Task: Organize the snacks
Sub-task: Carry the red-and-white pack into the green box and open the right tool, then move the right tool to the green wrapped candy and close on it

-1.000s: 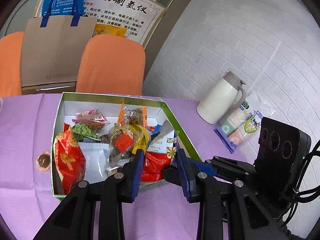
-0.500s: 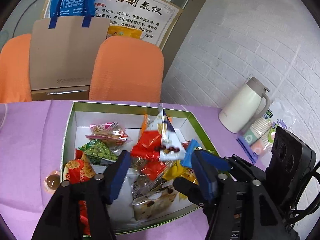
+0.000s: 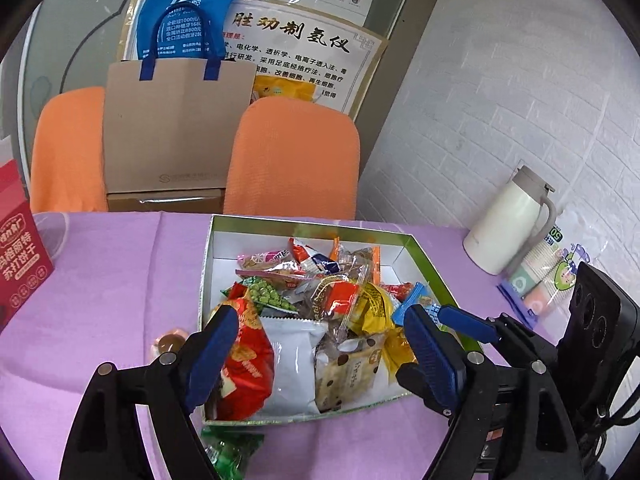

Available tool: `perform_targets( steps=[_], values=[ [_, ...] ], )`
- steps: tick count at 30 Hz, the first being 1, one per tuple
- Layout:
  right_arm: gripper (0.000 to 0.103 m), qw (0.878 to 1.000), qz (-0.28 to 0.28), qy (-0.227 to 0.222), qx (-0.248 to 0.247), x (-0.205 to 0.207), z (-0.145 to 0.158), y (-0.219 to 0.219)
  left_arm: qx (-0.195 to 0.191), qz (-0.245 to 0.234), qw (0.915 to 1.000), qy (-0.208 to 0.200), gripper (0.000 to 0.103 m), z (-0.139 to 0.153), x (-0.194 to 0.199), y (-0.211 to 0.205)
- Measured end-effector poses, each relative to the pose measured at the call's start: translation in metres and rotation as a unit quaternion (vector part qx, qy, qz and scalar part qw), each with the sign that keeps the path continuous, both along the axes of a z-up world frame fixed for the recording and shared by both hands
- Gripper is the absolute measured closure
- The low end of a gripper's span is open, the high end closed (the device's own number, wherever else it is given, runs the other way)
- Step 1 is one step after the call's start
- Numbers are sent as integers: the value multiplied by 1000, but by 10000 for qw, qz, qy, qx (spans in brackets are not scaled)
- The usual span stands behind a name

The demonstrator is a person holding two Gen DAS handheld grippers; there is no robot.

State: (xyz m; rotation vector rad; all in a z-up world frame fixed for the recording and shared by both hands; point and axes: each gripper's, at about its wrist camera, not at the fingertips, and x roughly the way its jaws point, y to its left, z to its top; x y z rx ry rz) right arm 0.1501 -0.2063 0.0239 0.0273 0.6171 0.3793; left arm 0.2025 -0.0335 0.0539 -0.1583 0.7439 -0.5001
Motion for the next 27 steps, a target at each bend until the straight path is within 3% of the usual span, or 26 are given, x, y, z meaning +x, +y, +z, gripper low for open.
perform_targets(
  steps=[5, 10, 18, 23, 27],
  values=[
    [21, 9999, 61, 19, 139, -26, 8, 8, 9, 105, 9996, 256, 16, 5, -31, 27],
    [20, 9990, 366, 90, 242, -48, 6, 25, 31, 227, 9995, 196, 16, -1, -59, 58],
    [21, 9933, 913, 623, 325, -50, -21, 70, -53, 841, 9950, 531, 16, -27, -56, 113],
    [32, 9890, 1191, 863, 143, -38, -39, 106, -115, 932, 9937, 610, 16, -42, -58, 131],
    [36, 9875, 1178, 1041, -110, -22, -54, 130, 187, 953, 9938, 547, 16, -50, -60, 132]
  ],
)
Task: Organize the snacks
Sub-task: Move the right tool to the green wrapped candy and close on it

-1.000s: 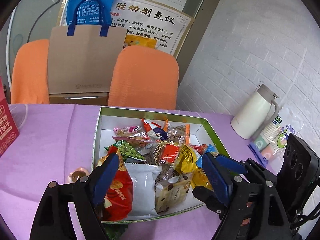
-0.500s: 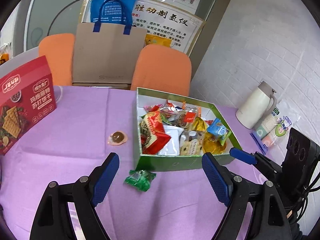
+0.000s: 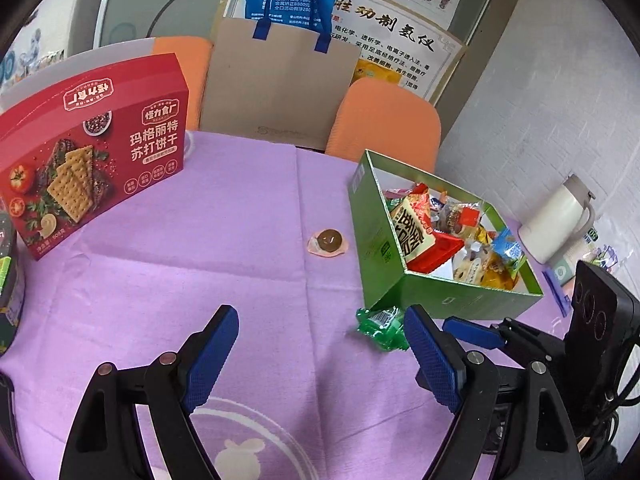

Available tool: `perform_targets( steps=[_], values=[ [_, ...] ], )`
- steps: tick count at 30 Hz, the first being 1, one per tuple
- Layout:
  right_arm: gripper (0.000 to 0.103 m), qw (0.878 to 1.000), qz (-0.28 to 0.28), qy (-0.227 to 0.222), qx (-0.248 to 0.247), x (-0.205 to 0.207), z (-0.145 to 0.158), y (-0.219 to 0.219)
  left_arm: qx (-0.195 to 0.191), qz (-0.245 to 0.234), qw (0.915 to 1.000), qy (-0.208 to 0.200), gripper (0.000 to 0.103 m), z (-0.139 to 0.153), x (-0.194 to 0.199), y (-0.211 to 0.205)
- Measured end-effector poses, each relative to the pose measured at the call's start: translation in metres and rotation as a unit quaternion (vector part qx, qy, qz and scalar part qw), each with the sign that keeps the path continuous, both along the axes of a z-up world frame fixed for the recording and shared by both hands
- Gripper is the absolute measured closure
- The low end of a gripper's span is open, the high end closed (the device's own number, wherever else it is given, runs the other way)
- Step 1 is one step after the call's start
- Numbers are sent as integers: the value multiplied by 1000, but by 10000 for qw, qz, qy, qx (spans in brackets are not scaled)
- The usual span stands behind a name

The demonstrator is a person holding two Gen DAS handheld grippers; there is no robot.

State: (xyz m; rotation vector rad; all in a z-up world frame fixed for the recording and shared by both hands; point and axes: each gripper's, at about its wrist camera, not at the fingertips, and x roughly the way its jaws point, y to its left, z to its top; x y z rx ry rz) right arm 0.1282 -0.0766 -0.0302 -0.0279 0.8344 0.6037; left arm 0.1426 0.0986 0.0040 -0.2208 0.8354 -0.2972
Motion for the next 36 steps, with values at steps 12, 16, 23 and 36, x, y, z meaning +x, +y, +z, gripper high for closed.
perform_targets(
  steps=[12, 16, 23, 36],
  values=[
    [57, 9996, -214, 162, -132, 28, -24, 19, 99, -32, 9999, 43, 16, -11, 5, 8],
    [70, 9998, -106, 179, -13, 25, -24, 15, 93, -29, 9999, 75, 16, -13, 8, 8],
    [72, 9998, 12, 208, -50, 2, -18, -3, -48, 66, 9996, 261, 17, -23, 30, 12],
    [71, 9995, -150, 231, -183, -39, -14, -38, -776, 113, 9936, 810, 35, -56, 118, -14]
  ],
)
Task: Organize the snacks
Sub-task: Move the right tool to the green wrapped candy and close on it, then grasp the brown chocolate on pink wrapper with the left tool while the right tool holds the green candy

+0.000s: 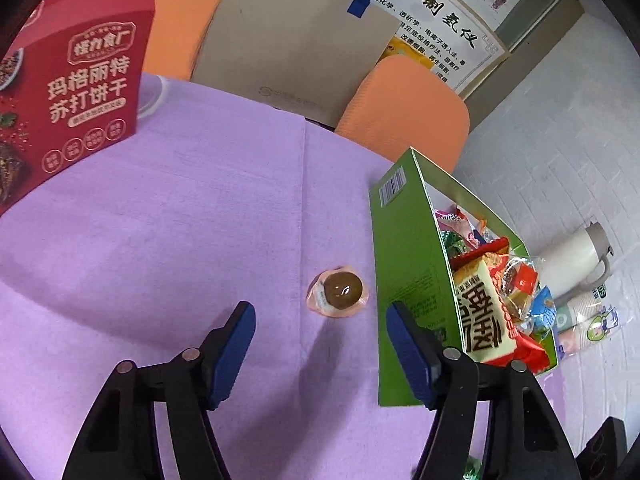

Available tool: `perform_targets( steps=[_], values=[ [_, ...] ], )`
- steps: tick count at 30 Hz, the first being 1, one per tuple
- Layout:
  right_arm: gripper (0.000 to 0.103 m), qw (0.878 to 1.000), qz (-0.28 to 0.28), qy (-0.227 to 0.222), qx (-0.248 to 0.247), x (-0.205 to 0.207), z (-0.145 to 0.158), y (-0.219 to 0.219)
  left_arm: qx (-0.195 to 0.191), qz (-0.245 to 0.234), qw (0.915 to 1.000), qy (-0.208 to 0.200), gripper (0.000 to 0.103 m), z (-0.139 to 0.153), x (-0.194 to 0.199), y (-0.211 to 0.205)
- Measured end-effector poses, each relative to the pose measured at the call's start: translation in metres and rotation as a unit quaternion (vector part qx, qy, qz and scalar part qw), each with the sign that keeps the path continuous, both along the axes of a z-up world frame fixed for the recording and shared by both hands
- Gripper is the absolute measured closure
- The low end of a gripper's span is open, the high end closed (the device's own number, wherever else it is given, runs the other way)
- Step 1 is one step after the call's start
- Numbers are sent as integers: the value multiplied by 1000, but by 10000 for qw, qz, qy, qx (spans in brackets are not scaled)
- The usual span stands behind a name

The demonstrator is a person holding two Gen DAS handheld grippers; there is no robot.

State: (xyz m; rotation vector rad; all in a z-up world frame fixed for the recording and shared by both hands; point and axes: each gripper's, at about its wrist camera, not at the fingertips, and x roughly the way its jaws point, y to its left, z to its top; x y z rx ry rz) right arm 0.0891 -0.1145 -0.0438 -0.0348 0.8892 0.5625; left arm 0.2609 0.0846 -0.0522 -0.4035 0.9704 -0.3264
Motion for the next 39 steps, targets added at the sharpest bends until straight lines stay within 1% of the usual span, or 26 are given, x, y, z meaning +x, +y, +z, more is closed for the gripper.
perform_targets(
  steps=[1, 3, 5, 7, 9, 12, 15, 18, 19, 20, 22, 24, 26, 28, 29, 31, 35, 37, 39],
  values=[
    [70, 10000, -20, 11, -18, -1, 0, -2, 36, -13, 10000, 18, 36, -3, 5, -4],
    [70, 10000, -57, 23, -36, -4, -1, -6, 83, -27, 10000, -37, 42, -6, 12, -12],
    [70, 9999, -88, 40, -41, -4, -1, -9, 48, -125, 9999, -51, 43, -6, 17, -18],
    [69, 9999, -126, 45, -42, -4, -1, -9, 135, -155, 9998, -42, 43, -6, 23, -24],
    [69, 9998, -164, 60, -25, -6, -1, -13, 283, -276, 9992, -78, 50, -7, 28, -30],
    [69, 9998, -189, 68, 3, -6, 0, -13, 150, -376, 9991, -161, 58, -8, 31, -32],
    [69, 9998, -201, 73, -2, -5, -1, -11, 34, -393, 9989, -257, 62, -9, 29, -34],
    [69, 9997, -214, 73, 15, -6, -2, -12, -295, -351, 9988, -172, 63, -15, 28, -27],
    [69, 9997, -218, 79, 24, -6, -3, -13, -377, -294, 9987, -157, 66, -17, 28, -23],
    [69, 9997, -213, 90, 28, -4, -3, -12, -372, -238, 9989, -160, 69, -18, 27, -20],
    [69, 9997, -222, 104, 18, -3, -4, -13, -272, -123, 9994, -189, 69, -17, 26, -17],
    [68, 9997, -221, 103, 31, -3, -4, -12, -54, -172, 9996, -239, 69, -15, 24, -18],
    [68, 9997, -220, 104, 37, -2, -5, -12, 98, -355, 9989, -306, 69, -13, 24, -24],
    [68, 9997, -223, 119, 58, -1, -6, -13, 60, -630, 9972, -393, 69, -10, 25, -25],
    [68, 9996, -224, 130, 60, -1, -6, -13, 144, -736, 9962, -449, 69, -9, 25, -27],
    [68, 9996, -223, 145, 60, -1, -6, -13, 354, -975, 9931, -541, 69, -9, 28, -30],
    [68, 9995, -249, 200, 82, -2, -7, -15, 448, -1434, 9871, -560, 69, -10, 36, -33],
    [68, 9993, -289, 231, 111, -1, -7, -17, 662, -1540, 9842, -575, 70, -9, 37, -37],
    [68, 9992, -323, 231, 98, -1, -7, -18, 905, -1588, 9812, -627, 74, -8, 31, -40]
  ],
)
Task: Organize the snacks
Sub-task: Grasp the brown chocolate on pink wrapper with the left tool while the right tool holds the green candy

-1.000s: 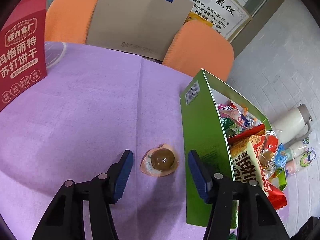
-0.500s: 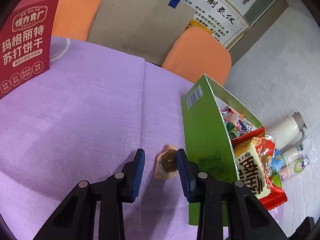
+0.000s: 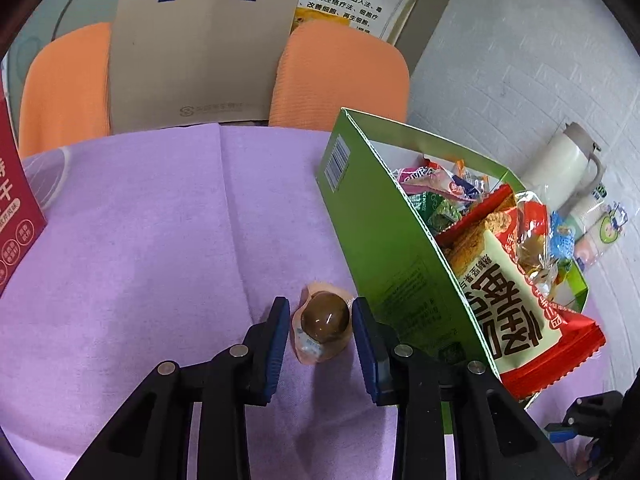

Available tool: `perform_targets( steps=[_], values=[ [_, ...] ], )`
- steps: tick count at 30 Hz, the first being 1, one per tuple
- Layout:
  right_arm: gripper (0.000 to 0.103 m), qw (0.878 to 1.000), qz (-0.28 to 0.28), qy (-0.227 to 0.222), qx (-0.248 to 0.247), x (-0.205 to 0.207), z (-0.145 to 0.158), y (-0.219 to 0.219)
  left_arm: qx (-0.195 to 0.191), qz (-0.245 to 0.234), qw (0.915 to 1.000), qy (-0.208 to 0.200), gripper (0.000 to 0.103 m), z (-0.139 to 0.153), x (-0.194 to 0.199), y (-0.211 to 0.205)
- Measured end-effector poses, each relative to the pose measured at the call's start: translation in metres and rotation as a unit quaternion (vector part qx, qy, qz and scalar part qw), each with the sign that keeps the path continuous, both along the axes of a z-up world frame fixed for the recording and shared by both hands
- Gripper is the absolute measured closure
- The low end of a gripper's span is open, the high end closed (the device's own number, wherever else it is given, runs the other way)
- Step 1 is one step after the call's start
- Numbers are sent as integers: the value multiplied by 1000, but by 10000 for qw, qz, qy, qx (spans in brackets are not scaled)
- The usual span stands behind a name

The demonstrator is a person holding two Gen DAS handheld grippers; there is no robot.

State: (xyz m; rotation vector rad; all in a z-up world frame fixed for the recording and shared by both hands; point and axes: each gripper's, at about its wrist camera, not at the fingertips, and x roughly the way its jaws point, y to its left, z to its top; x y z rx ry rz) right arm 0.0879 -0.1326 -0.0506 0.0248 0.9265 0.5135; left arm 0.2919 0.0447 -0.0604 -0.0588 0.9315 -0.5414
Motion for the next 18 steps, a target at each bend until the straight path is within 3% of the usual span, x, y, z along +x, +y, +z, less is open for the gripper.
perform_targets(
  steps=[8, 18],
  values=[
    [68, 10000, 29, 3, 2, -1, 1, -1, 221, 190, 9995, -115, 74, 4, -41, 13],
    [68, 9999, 144, 4, -50, -4, 0, -3, 403, 275, 9988, -77, 74, 5, -151, 20]
  ],
)
